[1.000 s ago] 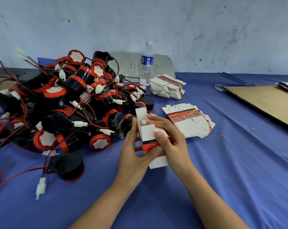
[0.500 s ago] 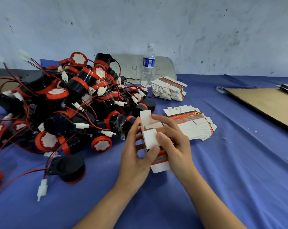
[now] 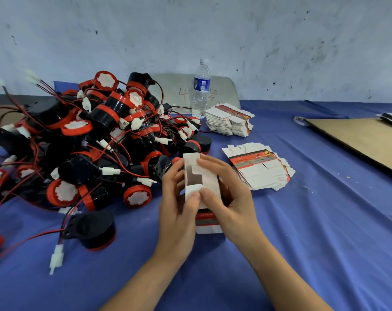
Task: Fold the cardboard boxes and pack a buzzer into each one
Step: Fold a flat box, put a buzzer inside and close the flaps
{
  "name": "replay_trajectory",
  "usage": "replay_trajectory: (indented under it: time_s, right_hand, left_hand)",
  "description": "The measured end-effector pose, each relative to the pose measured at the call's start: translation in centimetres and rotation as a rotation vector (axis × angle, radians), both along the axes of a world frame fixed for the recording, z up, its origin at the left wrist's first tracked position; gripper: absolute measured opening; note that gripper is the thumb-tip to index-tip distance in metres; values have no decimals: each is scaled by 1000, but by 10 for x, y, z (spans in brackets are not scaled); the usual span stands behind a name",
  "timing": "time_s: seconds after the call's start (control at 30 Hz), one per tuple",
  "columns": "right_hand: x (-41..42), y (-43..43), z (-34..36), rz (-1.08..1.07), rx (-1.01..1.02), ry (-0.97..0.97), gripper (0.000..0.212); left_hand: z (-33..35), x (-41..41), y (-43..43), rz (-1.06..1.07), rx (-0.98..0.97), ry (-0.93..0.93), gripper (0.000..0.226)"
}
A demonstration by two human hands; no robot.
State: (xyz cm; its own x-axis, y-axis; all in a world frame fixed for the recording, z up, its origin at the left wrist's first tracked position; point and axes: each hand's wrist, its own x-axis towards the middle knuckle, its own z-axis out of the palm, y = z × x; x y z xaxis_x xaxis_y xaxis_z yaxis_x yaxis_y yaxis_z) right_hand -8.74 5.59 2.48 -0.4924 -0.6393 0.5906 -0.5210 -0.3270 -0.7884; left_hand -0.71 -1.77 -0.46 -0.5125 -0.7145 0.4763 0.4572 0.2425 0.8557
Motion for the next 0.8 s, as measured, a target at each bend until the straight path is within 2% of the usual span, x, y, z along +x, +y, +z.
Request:
replay_trajectory:
  time_s: [0.1,0.17,0.33,0.4,0.53,0.67,0.8]
  right_hand:
    - [1,0,-1,-24,43,58,24]
    - [-1,0,-2,-24,49,55,24]
    - [-1,1,-2,25,6,-46,56]
    - [-2,1,-2,26,13,-19,61]
    - [-5,0,0,15,9,98,50]
    - [-7,4,3,69,76,46,27]
    - [-6,5,3,120,165,78,18]
  left_hand:
    - [1,1,0,-18,-26,16,45]
    - [3,2,-1,-28,-25,16,42]
    - [7,6,-9,-56,-176,-14,35]
    - [9,7,-10,-74,-203,-9,34]
    - [12,7,-11,-94,-211,-11,32]
    - [12,6,-10,-135,-161,-44,31]
    - [14,7,-12,-186,-82,-16,36]
